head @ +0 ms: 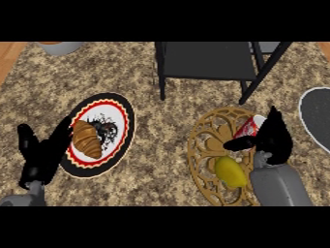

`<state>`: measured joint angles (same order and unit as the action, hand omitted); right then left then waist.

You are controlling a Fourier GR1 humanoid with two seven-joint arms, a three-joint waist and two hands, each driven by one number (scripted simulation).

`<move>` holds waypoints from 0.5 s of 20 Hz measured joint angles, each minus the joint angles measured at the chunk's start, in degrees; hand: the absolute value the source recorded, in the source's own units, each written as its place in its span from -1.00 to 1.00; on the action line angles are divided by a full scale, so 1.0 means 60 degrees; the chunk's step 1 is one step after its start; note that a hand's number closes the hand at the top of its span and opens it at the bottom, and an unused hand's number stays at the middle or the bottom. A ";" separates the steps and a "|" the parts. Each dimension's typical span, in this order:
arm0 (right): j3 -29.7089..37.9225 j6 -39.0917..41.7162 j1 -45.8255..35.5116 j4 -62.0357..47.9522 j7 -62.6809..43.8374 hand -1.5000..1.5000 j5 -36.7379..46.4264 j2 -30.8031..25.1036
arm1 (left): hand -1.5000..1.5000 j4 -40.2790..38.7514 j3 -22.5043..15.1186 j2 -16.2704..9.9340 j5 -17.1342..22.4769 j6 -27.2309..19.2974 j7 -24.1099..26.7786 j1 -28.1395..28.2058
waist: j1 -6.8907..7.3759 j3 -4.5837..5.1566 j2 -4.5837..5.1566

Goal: Pick the can from the placemat and place it in the tiered shelf

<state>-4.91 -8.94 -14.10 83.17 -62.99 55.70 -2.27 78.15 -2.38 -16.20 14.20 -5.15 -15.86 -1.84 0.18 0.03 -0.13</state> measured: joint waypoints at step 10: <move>-0.0068 0.0634 -0.0551 -0.0881 0.0987 1.00 -0.0600 0.0078 | 0.00 -0.0484 0.0202 0.0223 -0.0236 0.0238 0.0472 -0.0132 | -0.0022 0.0091 -0.0113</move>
<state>-5.32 -5.13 -17.41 77.88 -57.07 52.10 -1.81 75.25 -1.17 -14.87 12.78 -3.73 -13.03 -2.63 0.05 0.57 -0.81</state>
